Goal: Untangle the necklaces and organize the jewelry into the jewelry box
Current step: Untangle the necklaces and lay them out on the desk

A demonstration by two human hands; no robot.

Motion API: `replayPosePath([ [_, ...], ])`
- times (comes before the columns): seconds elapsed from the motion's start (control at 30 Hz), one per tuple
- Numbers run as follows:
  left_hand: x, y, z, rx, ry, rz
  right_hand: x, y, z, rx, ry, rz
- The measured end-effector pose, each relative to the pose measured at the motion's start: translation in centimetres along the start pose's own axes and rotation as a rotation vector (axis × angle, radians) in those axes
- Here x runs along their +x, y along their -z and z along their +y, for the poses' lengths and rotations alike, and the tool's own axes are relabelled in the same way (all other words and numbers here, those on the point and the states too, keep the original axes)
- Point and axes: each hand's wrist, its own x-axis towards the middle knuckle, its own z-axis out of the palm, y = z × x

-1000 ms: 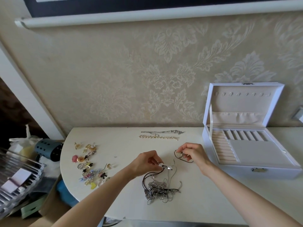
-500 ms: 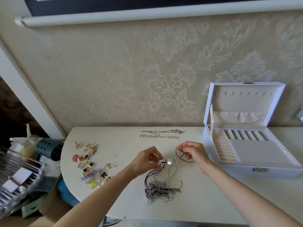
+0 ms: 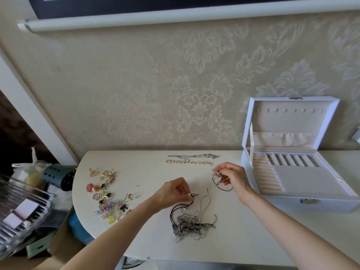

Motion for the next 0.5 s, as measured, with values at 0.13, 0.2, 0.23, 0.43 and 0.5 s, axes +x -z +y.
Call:
replayPosePath([
  [0.13,0.0,0.0,0.2,0.079,0.021,-0.106,0.0,0.0,-0.1,0.027,-0.032,-0.079],
  [0.2,0.0,0.0,0.4,0.134,0.017,-0.168,0.0,-0.1,-0.1,0.025,-0.032,-0.118],
  [0.23,0.1,0.0,0.5,0.147,0.015,-0.169,-0.1,-0.1,-0.1,0.026,-0.030,-0.142],
  [0.43,1.2,-0.7,2.3,0.135,-0.164,0.236,-0.4,-0.9,-0.6,-0.003,0.017,-0.234],
  [0.5,1.9,-0.7,3.2,0.154,-0.198,0.239,-0.4,-1.1,-0.8,-0.008,0.040,-0.239],
])
